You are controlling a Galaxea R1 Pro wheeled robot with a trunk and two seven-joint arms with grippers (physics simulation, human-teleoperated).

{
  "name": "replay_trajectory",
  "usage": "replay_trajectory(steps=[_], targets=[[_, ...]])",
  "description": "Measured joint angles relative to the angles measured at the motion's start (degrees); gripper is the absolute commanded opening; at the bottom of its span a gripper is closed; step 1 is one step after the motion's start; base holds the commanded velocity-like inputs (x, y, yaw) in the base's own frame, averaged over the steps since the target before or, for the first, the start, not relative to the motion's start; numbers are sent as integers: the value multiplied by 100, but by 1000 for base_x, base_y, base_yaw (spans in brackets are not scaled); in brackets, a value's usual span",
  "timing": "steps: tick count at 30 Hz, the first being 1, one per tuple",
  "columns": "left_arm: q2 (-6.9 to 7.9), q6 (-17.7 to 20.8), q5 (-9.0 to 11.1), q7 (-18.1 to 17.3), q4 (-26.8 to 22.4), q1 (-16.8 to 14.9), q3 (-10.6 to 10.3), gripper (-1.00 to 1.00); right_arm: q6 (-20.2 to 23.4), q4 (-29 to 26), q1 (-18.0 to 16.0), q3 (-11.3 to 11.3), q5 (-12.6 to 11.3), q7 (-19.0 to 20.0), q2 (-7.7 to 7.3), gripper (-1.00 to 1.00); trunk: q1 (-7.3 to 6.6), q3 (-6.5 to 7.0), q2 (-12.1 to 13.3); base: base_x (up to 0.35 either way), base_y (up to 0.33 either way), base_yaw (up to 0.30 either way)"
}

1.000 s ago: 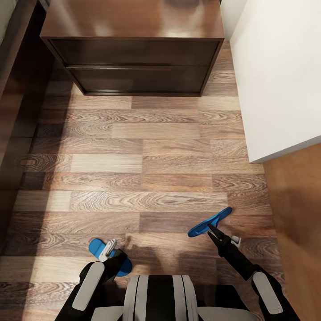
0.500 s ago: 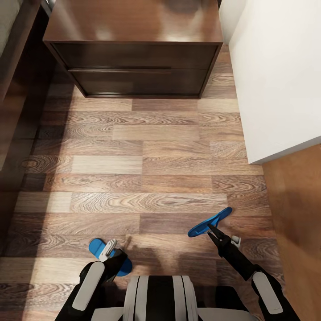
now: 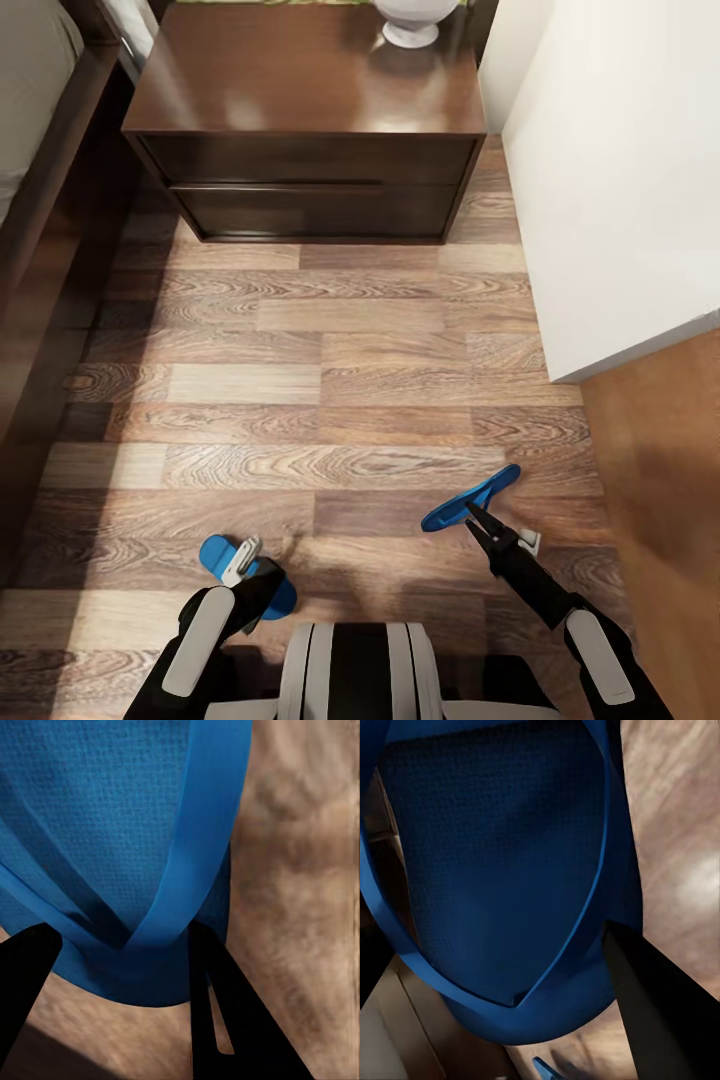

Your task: In the bedroom, move the book from the bed onto either nightstand, and place the two sandals side by side next to the bed.

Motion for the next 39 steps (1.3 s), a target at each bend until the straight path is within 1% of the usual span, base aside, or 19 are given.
replay_trajectory(steps=[27, 39], targets=[[0, 0, 0, 7, -8, 0, 0, -100, 0, 6, 0, -7, 1, 0, 10, -100, -70, 598, 36, 0, 0, 0], [0, 0, 0, 6, 0, 0, 0, -100, 43, 19, 0, 31, 12, -9, 0, -100, -100, 864, 52, 0, 0, 0]])
